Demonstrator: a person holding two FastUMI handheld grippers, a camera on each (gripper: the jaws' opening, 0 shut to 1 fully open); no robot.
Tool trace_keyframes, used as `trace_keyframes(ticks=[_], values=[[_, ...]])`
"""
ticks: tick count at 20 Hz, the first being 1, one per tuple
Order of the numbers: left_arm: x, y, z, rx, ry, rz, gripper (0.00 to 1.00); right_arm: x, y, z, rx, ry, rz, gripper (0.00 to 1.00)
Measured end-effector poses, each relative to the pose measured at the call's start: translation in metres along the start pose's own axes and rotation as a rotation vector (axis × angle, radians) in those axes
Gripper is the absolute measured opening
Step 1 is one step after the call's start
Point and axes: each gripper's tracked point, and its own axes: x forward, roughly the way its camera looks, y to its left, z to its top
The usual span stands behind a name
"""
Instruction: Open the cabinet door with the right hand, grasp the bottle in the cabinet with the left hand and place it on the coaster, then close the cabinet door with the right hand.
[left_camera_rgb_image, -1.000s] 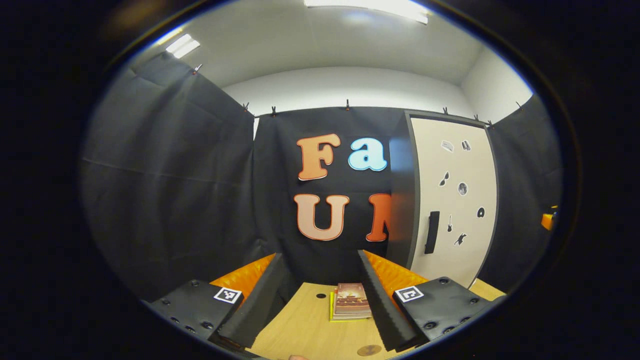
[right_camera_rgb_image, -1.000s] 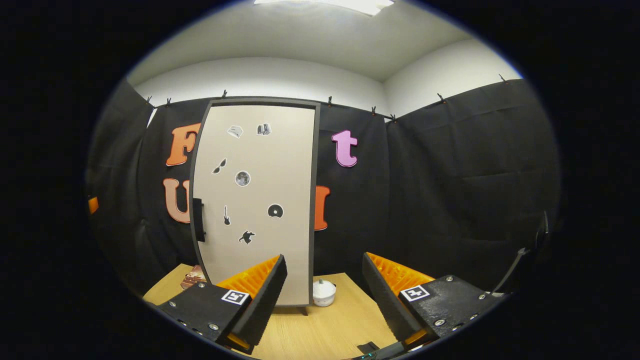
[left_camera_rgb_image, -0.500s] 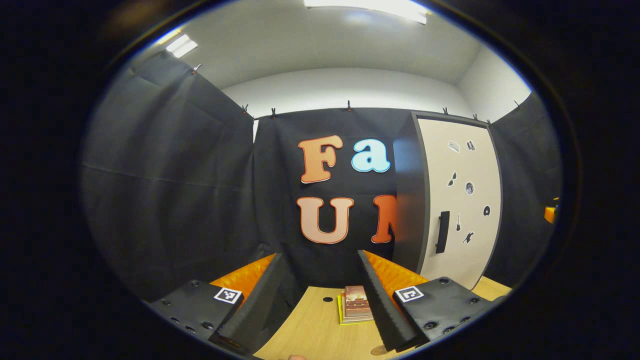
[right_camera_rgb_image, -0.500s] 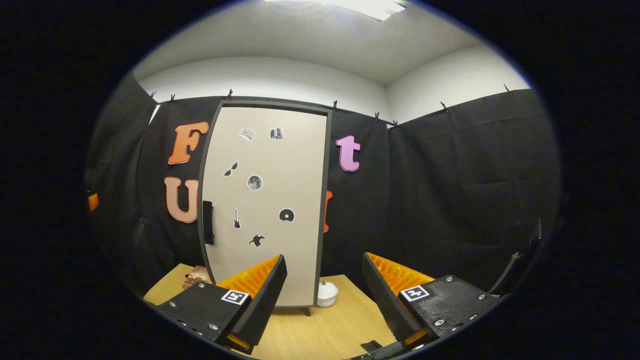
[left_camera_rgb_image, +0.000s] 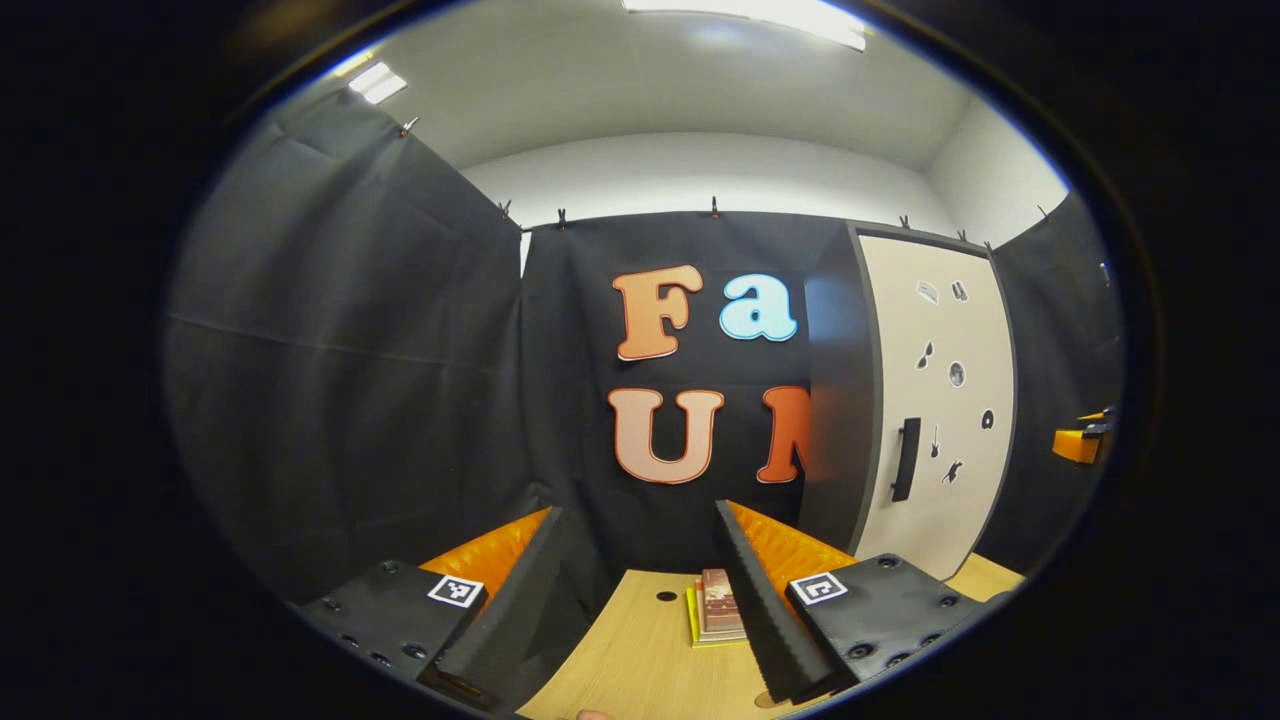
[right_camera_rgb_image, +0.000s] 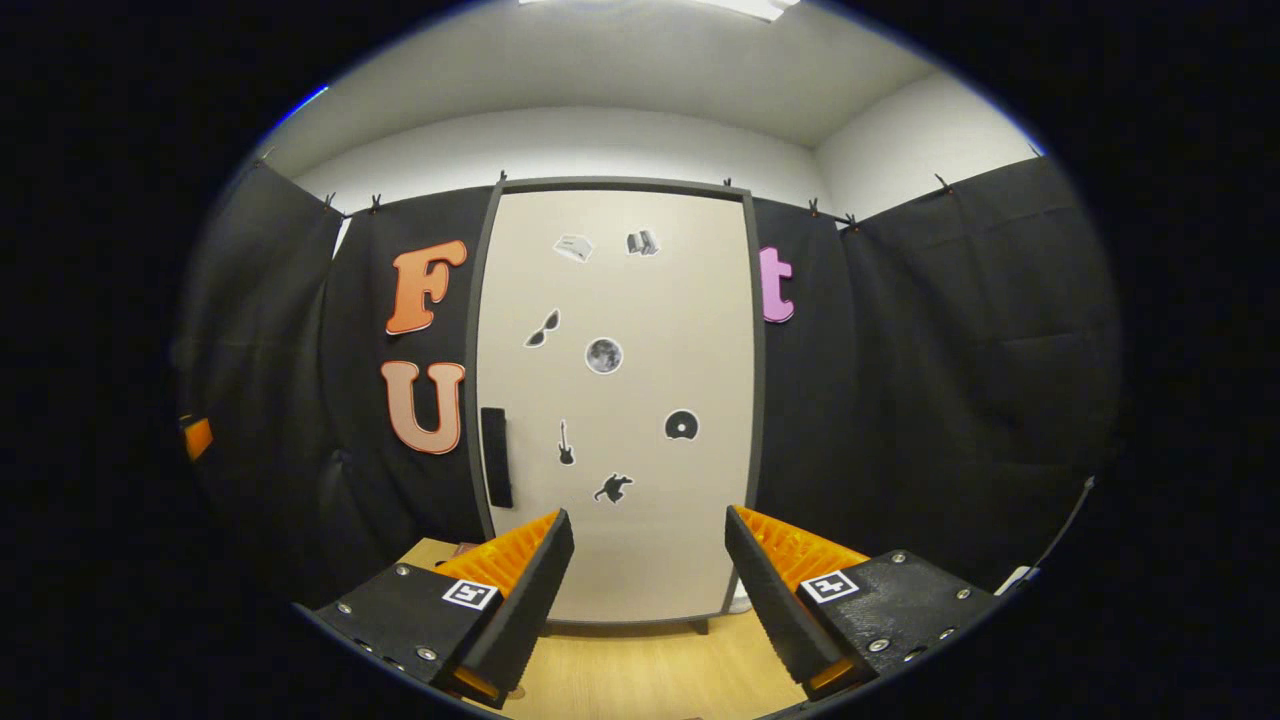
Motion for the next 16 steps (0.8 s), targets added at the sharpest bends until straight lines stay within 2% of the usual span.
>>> trace_keyframes(ticks=[6, 12, 16], values=[[-0.001, 0.032, -0.002, 0.019, 0.005, 0.036, 0.95, 0.058, 0.079, 0.005, 0.009, 0.001, 0.102, 0.94], [-0.004, 0.062, -0.007, 0.03, 0.013, 0.068, 0.95, 0.121, 0.138, -0.007, 0.031, 0.019, 0.173, 0.94], [-0.005, 0.082, -0.015, 0.051, 0.035, 0.102, 0.95, 0.16, 0.152, -0.019, -0.002, 0.042, 0.142, 0.94]])
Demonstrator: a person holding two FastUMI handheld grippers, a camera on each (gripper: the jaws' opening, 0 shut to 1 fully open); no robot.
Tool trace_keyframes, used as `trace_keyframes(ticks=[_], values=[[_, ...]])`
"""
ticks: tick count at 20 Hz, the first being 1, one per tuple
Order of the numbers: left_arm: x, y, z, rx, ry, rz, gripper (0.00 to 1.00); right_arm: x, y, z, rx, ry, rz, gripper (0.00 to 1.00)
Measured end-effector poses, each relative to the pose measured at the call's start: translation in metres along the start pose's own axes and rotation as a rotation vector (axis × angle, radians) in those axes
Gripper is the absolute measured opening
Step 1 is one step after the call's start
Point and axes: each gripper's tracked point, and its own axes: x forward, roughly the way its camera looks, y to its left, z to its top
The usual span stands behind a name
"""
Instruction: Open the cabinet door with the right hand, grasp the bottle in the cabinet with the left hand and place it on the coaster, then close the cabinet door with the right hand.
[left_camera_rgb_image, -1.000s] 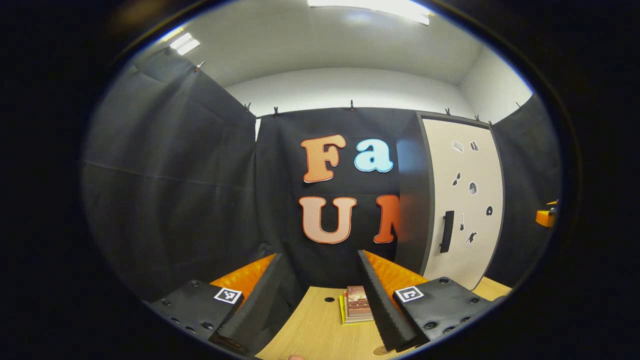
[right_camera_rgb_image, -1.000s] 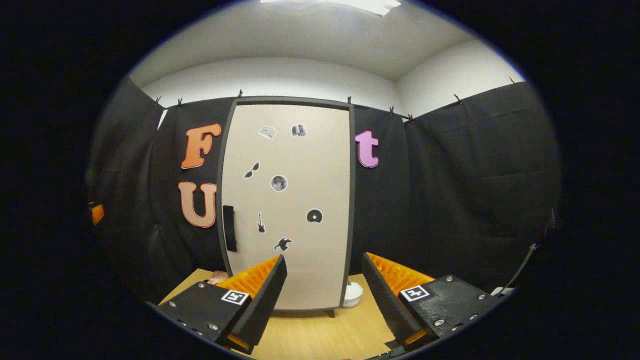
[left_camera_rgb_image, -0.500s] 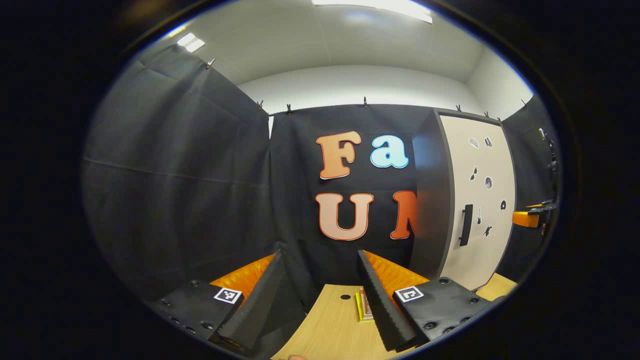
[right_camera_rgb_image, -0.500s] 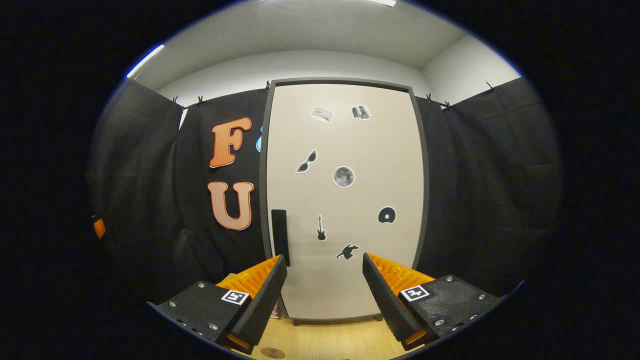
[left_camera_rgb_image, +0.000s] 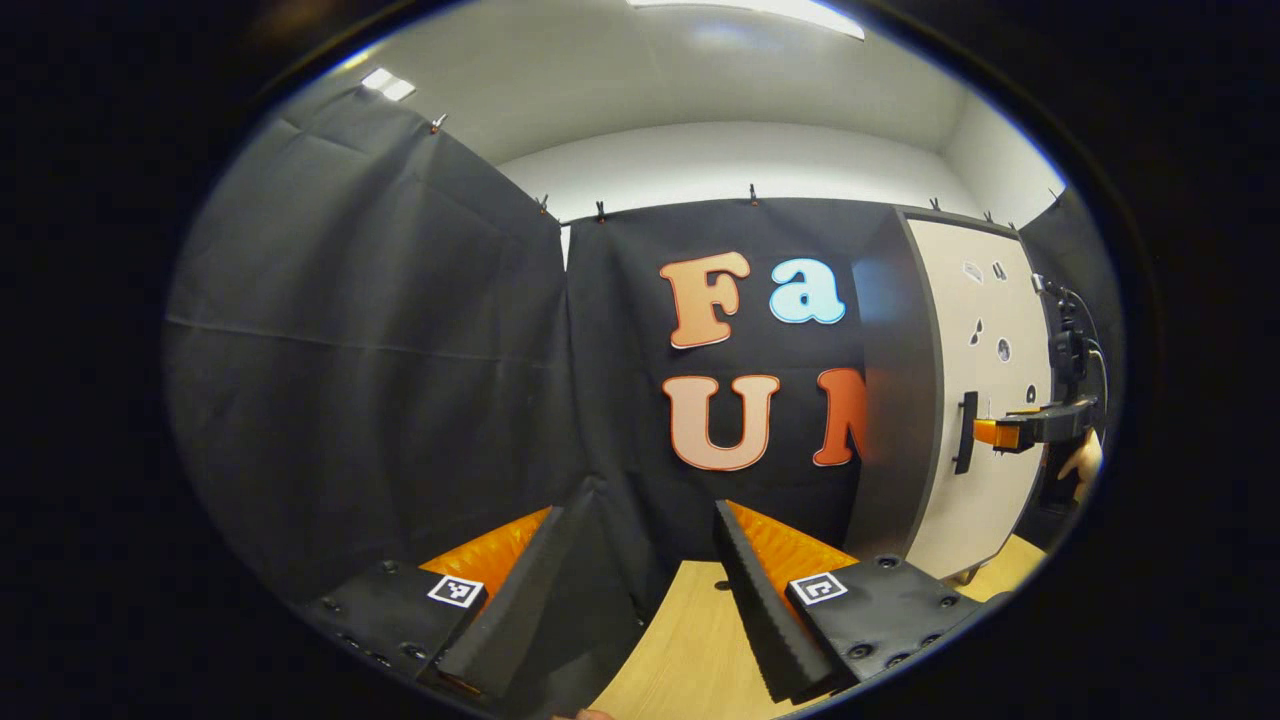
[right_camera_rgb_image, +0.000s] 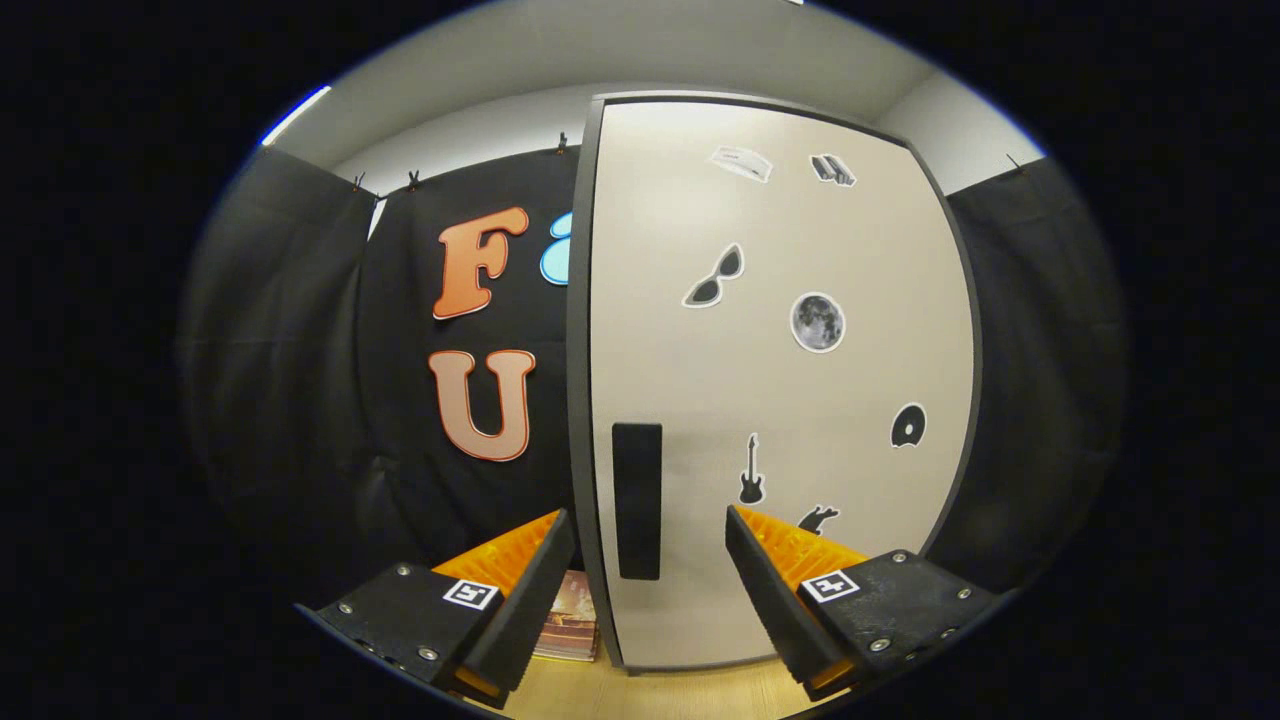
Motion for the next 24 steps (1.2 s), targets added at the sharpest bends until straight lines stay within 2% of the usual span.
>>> trace_keyframes(ticks=[5, 7, 11, 13, 14, 15, 16, 17, 19, 24], values=[[0.001, 0.024, -0.008, 0.007, 0.018, 0.048, 0.95, 0.033, 0.002, -0.01, -0.02, 0.025, -0.041, 0.93], [0.0, 0.032, -0.012, 0.003, 0.024, 0.063, 0.95, 0.043, 0.003, -0.013, 0.004, 0.036, -0.046, 0.89], [-0.002, 0.04, -0.016, 0.008, 0.03, 0.072, 0.95, 0.054, -0.002, -0.015, 0.028, 0.044, -0.057, 0.72], [-0.002, 0.041, -0.016, 0.021, 0.028, 0.075, 0.95, 0.056, -0.003, -0.016, 0.031, 0.047, -0.053, 0.59], [-0.002, 0.04, -0.017, 0.025, 0.027, 0.073, 0.95, 0.055, -0.001, -0.016, 0.042, 0.051, -0.046, 0.47], [-0.001, 0.038, -0.016, 0.025, 0.026, 0.07, 0.93, 0.054, 0.001, -0.016, 0.044, 0.05, -0.045, 0.44], [-0.001, 0.037, -0.016, 0.023, 0.027, 0.066, 0.95, 0.054, 0.0, -0.016, 0.039, 0.052, -0.045, 0.37], [0.0, 0.036, -0.016, 0.019, 0.027, 0.064, 0.98, 0.053, 0.0, -0.016, 0.037, 0.052, -0.045, 0.37], [0.001, 0.035, -0.018, 0.012, 0.027, 0.061, 0.93, 0.052, 0.001, -0.017, 0.039, 0.061, -0.039, 0.34], [0.015, 0.03, -0.018, -0.003, 0.018, 0.063, 0.93, 0.039, 0.003, -0.016, 0.02, 0.075, 0.001, 0.25]])
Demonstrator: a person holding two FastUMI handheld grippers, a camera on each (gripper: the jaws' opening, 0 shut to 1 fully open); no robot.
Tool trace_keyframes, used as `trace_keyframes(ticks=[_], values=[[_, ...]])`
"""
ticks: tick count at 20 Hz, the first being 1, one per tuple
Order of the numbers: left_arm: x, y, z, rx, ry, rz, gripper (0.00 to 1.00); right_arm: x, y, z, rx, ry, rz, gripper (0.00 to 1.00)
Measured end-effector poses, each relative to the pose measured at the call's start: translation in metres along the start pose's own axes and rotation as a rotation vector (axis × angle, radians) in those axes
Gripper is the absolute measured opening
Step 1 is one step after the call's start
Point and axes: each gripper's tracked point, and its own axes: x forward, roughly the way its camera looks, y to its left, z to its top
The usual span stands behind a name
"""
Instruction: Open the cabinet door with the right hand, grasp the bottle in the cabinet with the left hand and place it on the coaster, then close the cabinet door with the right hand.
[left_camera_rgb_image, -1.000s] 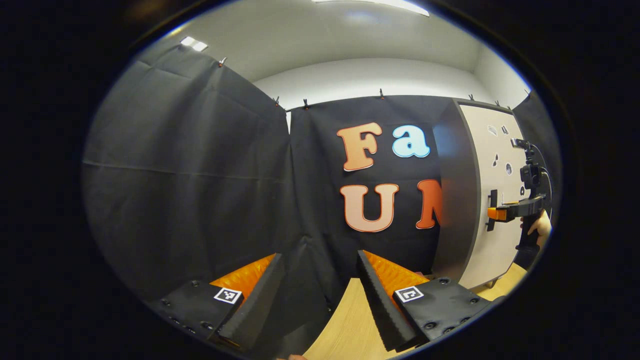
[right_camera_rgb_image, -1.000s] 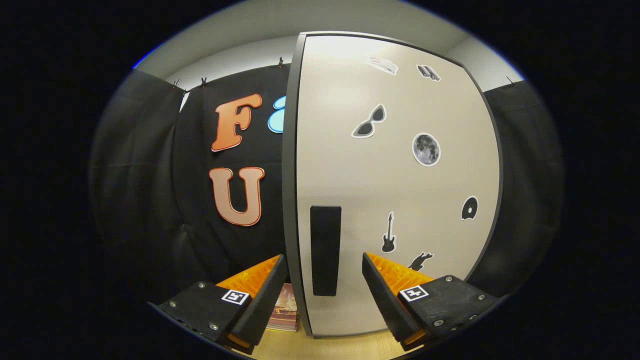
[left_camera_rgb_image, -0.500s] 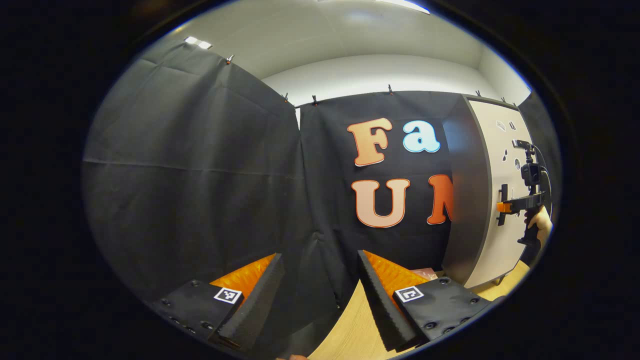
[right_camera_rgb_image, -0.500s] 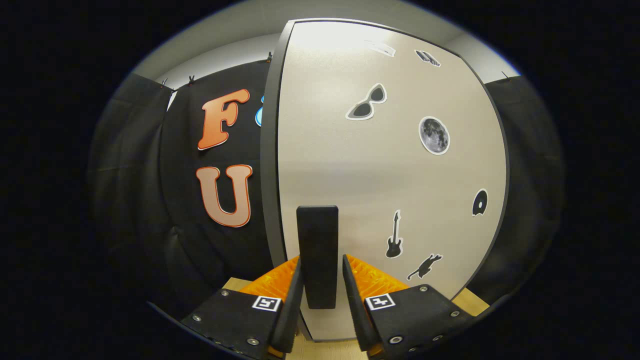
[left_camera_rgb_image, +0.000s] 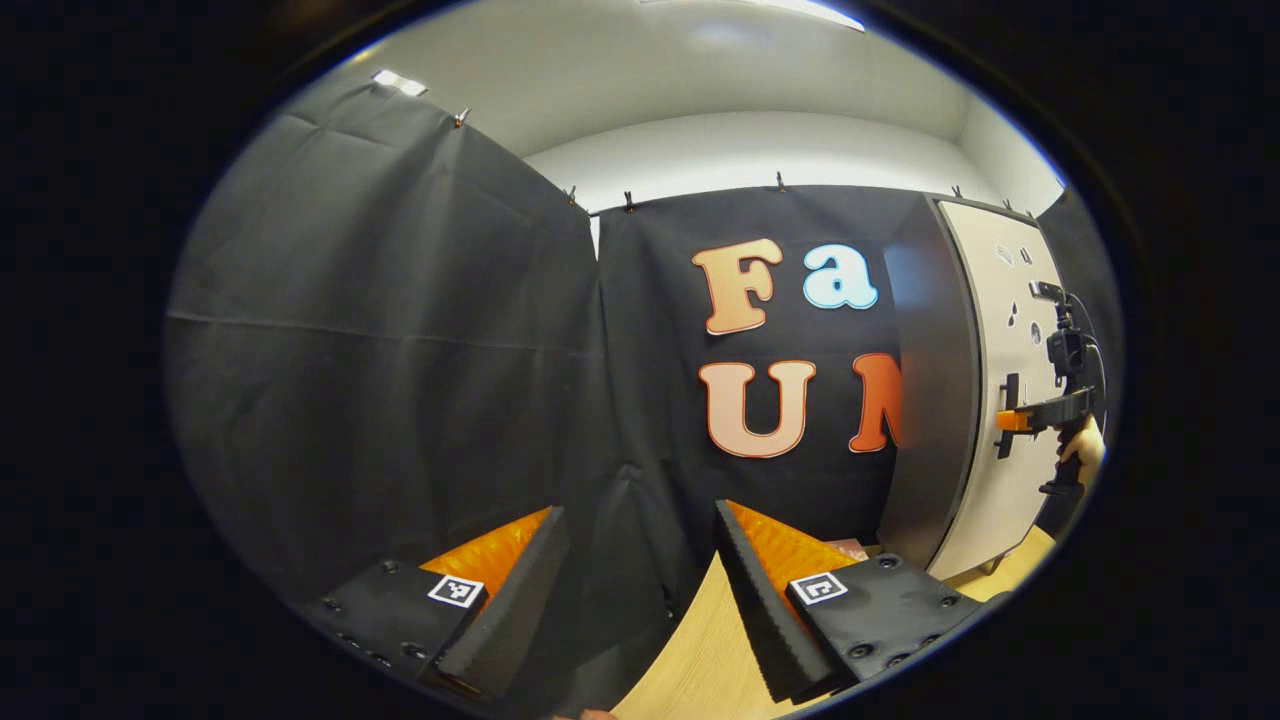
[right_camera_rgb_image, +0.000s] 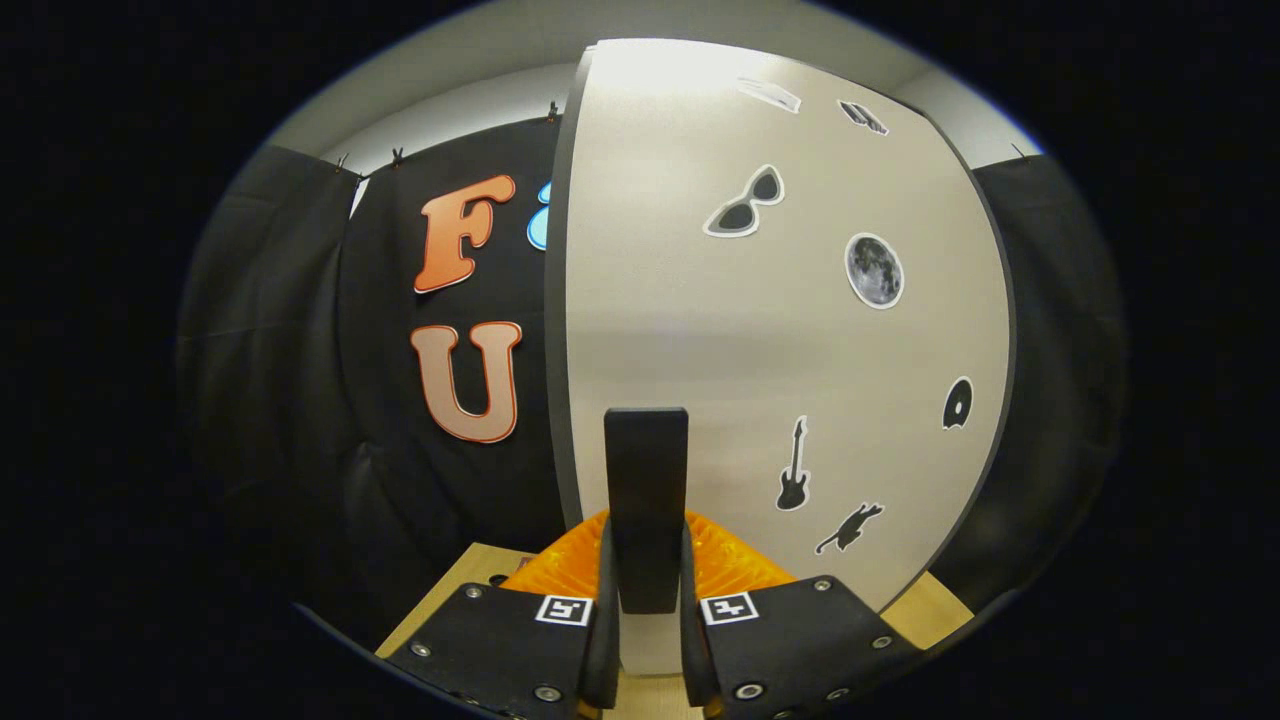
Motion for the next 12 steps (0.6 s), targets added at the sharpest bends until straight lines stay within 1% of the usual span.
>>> trace_keyframes(ticks=[3, 4, 5, 6, 9, 12], values=[[0.01, -0.011, 0.001, -0.006, -0.002, -0.013, 0.93, -0.018, 0.0, 0.0, 0.01, 0.008, 0.038, 0.25], [0.005, -0.012, 0.001, -0.007, -0.005, -0.017, 0.95, -0.028, -0.002, -0.001, 0.003, 0.006, 0.047, 0.25], [-0.002, -0.014, 0.002, -0.007, -0.007, -0.023, 0.93, -0.042, -0.009, -0.006, 0.005, 0.006, 0.055, 0.25], [-0.011, -0.012, 0.001, -0.007, -0.011, -0.027, 0.95, -0.054, -0.013, -0.008, 0.01, 0.005, 0.064, 0.2], [-0.019, -0.02, 0.002, -0.013, -0.014, -0.049, 0.95, -0.056, -0.012, -0.006, 0.014, 0.013, 0.073, 0.2], [-0.012, -0.032, 0.002, -0.016, -0.017, -0.067, 0.95, -0.063, -0.018, -0.007, 0.008, 0.014, 0.076, 0.2]])
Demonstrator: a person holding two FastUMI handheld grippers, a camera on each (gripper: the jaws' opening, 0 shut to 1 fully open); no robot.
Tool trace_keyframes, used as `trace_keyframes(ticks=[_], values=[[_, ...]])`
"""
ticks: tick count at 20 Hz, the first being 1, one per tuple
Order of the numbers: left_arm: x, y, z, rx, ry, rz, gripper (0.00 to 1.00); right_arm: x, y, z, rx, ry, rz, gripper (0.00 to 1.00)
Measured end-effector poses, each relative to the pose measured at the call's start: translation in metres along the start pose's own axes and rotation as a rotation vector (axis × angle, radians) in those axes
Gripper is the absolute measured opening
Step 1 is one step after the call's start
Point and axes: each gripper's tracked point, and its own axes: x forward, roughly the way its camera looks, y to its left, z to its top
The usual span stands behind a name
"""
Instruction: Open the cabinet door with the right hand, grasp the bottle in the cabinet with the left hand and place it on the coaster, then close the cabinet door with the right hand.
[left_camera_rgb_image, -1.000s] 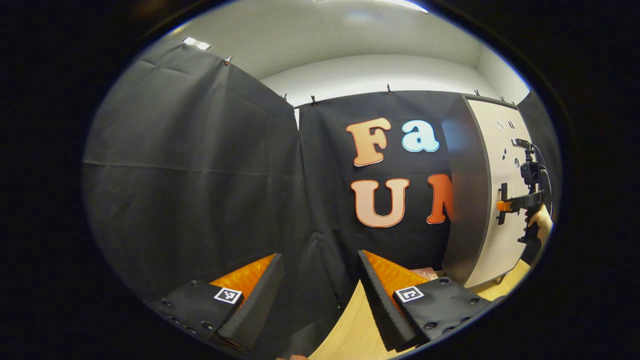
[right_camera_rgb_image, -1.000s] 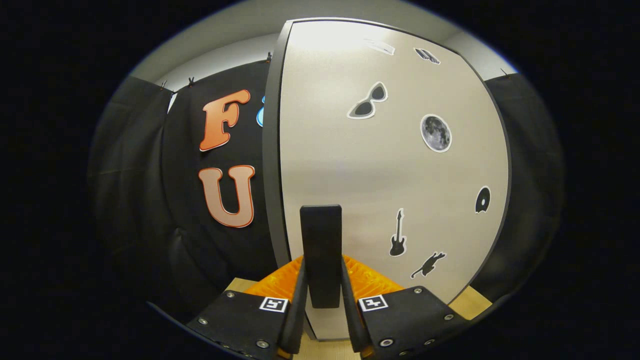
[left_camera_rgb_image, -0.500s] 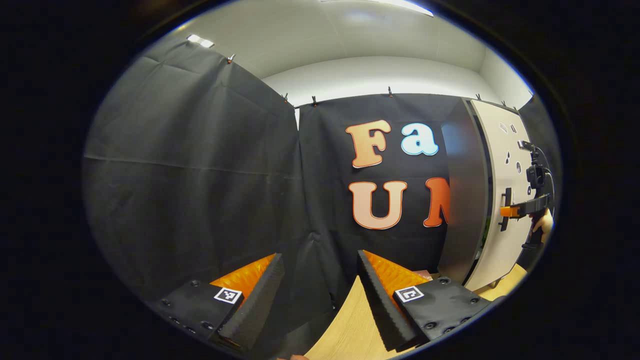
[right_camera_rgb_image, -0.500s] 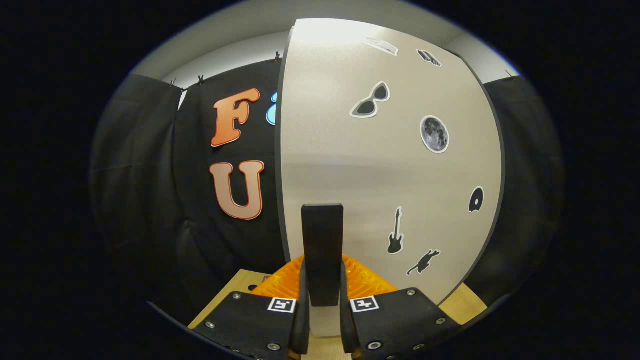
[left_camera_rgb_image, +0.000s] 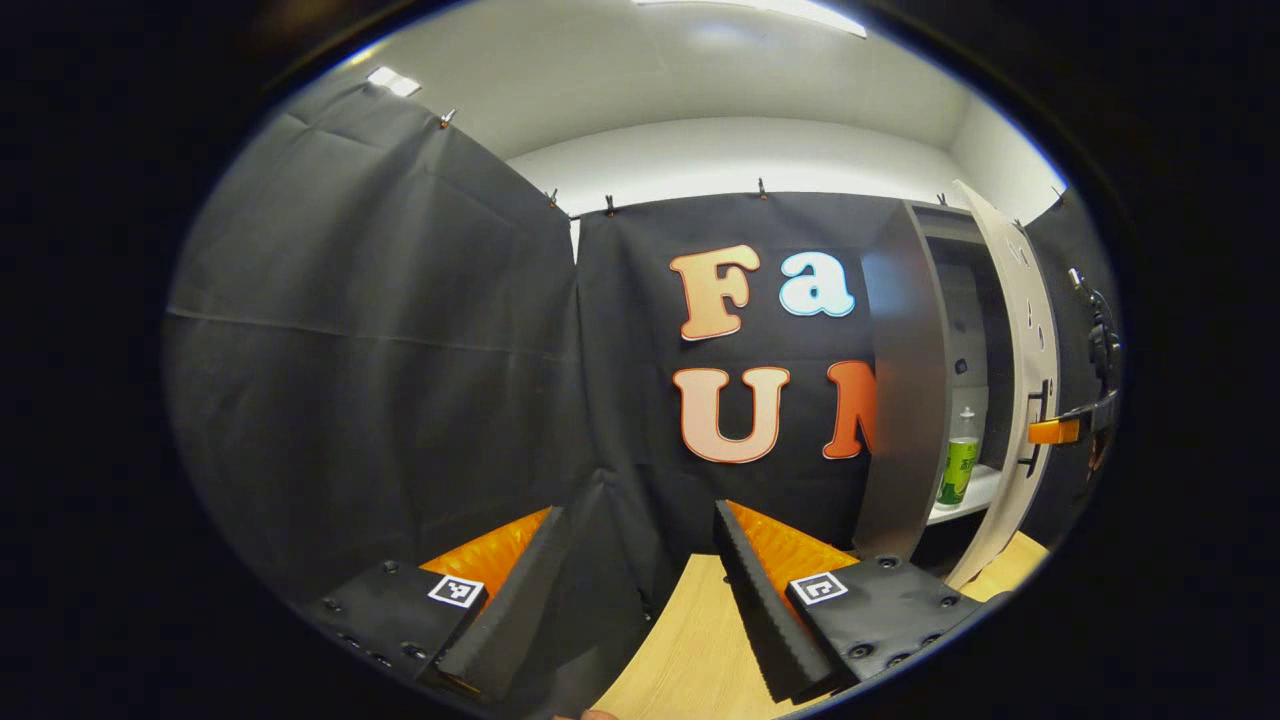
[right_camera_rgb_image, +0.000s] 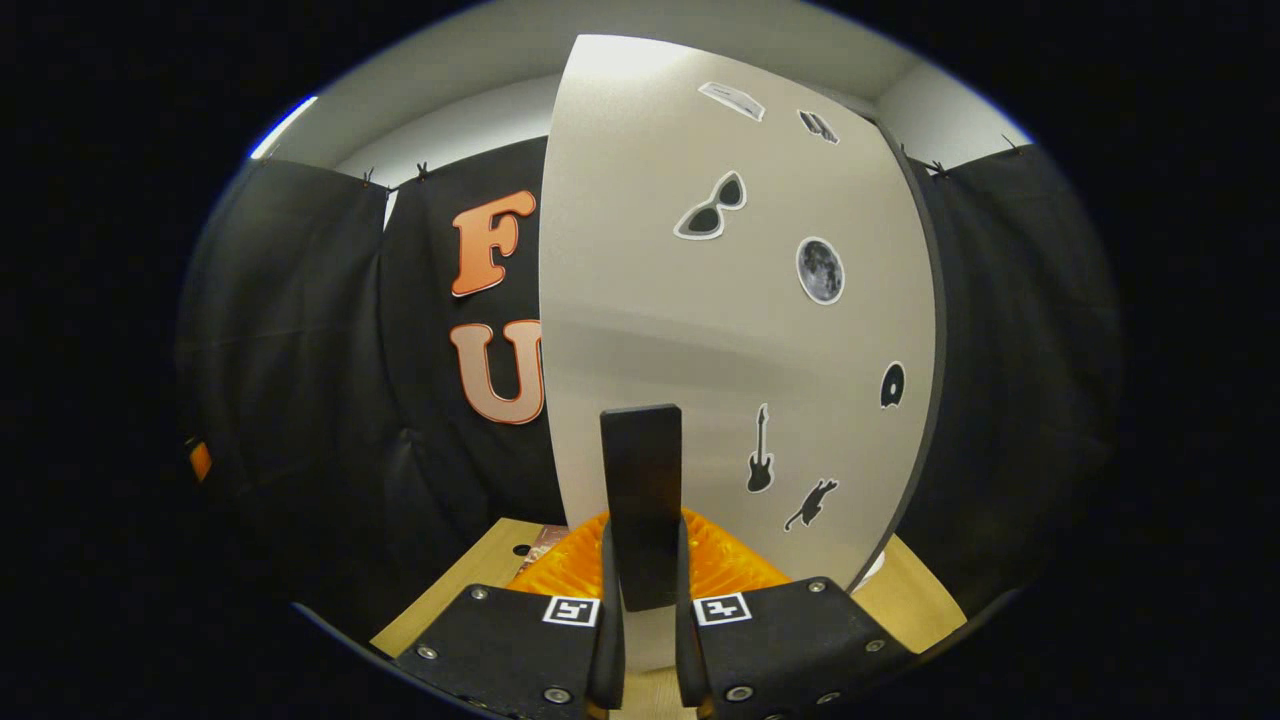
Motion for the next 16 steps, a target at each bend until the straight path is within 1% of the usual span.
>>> trace_keyframes(ticks=[1, 2, 5, 6, 8, 10, 11, 12, 13, 14, 16], values=[[0.0, -0.004, 0.0, -0.002, -0.001, -0.007, 0.95, -0.005, -0.001, 0.0, 0.004, 0.0, 0.003, 0.2], [0.0, -0.007, 0.001, -0.004, -0.001, -0.013, 0.93, -0.009, -0.002, 0.001, 0.007, -0.003, 0.004, 0.2], [-0.005, -0.017, -0.002, -0.01, -0.001, -0.032, 0.95, -0.014, -0.009, 0.001, 0.026, -0.008, 0.003, 0.18], [-0.007, -0.02, 0.0, -0.011, -0.002, -0.038, 0.93, -0.016, -0.01, 0.001, 0.032, -0.003, 0.001, 0.18], [-0.009, -0.024, 0.005, -0.01, -0.011, -0.046, 0.93, -0.018, -0.014, 0.001, 0.024, -0.007, -0.029, 0.17], [-0.013, -0.027, 0.011, -0.005, -0.028, -0.049, 0.95, -0.02, -0.019, 0.001, 0.011, -0.014, -0.061, 0.17], [-0.013, -0.029, 0.014, -0.002, -0.035, -0.051, 0.93, -0.021, -0.02, 0.001, 0.017, -0.018, -0.075, 0.17], [-0.015, -0.03, 0.015, -0.001, -0.039, -0.054, 0.93, -0.023, -0.022, 0.0, 0.018, -0.016, -0.088, 0.17], [-0.017, -0.031, 0.015, -0.003, -0.04, -0.057, 0.95, -0.024, -0.023, 0.001, 0.014, -0.019, -0.1, 0.17], [-0.018, -0.033, 0.013, -0.005, -0.038, -0.063, 0.93, -0.026, -0.026, 0.001, 0.011, -0.021, -0.115, 0.17], [-0.018, -0.039, 0.01, -0.009, -0.031, -0.076, 0.93, -0.027, -0.035, 0.002, 0.004, -0.023, -0.145, 0.17]])
